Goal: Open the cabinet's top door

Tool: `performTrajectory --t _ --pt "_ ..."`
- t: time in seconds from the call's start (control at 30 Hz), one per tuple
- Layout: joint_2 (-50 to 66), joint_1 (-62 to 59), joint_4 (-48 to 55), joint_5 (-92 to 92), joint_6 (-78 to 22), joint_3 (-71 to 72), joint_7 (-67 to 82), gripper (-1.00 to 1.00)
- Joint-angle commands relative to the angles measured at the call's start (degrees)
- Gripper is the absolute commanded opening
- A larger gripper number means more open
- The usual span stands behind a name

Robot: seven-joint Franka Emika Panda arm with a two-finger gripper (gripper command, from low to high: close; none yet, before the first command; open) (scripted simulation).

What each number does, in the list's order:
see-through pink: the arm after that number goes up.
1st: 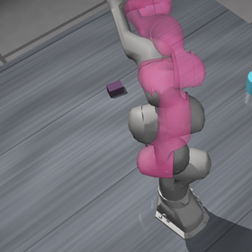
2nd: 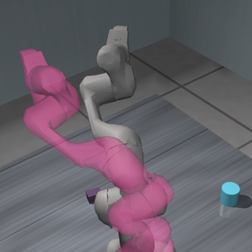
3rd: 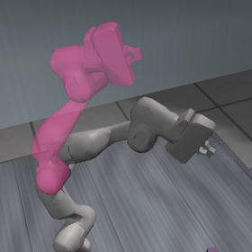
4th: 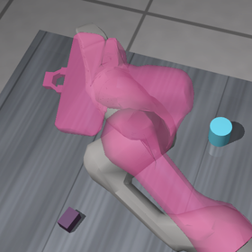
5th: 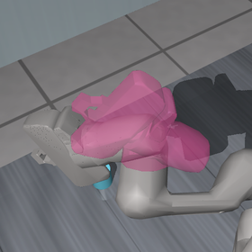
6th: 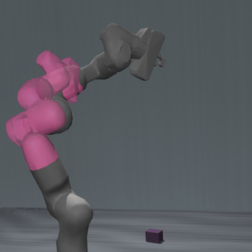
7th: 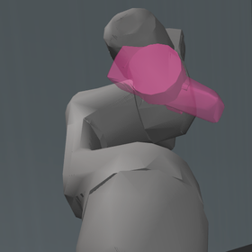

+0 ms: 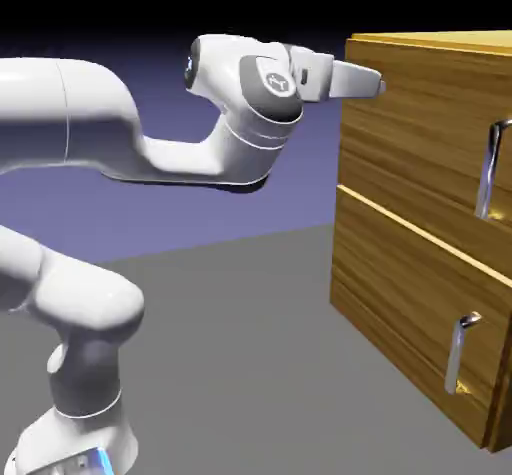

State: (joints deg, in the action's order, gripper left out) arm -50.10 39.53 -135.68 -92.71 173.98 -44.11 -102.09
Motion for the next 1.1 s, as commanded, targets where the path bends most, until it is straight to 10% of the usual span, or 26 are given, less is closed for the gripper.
performTrajectory --t 0.0,1.07 --pt "-0.5 1.0 0.7 -2.5 0.0 -1.2 -1.6 1.0" --pt "-11.3 37.5 26.3 -65.9 -0.5 -36.0 -41.7 1.0"
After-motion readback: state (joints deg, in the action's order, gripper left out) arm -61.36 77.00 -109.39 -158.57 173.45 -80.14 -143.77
